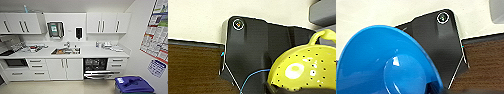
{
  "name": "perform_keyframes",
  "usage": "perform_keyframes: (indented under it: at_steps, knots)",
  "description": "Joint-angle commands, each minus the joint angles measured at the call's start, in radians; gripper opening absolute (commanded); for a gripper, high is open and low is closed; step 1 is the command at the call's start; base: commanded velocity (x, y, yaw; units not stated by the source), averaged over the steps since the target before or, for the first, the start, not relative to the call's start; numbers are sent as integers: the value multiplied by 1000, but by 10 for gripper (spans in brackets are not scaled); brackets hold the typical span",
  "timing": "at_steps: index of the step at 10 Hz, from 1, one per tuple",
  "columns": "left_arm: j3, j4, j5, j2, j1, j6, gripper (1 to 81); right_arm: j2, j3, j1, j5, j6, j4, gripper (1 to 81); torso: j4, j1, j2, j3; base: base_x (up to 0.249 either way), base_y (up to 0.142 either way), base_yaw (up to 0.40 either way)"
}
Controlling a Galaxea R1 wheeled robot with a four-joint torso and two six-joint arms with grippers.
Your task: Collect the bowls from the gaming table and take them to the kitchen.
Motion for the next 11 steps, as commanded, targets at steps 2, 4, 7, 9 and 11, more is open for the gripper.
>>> perform_keyframes:
  at_steps: [2, 4, 7, 9, 11]
  knots:
    - [-1, 8, 35, -15, -48, -2, 10, -18, 1, 50, -41, -2, -9, 10, 0, 0, 0, 0, 103, 0, 0]
    - [-1, 8, 35, -15, -47, -2, 10, -19, 0, 50, -41, -3, -9, 10, 0, 0, 0, 0, 123, 0, 0]
    - [-1, 8, 35, -15, -48, -3, 10, -18, -2, 44, -39, -2, -9, 10, 0, 0, 0, 0, 142, 0, 0]
    - [-1, 8, 35, -14, -47, -3, 10, -16, -3, 43, -39, -2, -9, 10, 0, 0, 0, 0, 156, 0, 0]
    - [-1, 8, 35, -14, -47, -3, 10, -13, -3, 44, -39, -2, -7, 10, 0, 0, 0, 0, 156, 0, 0]
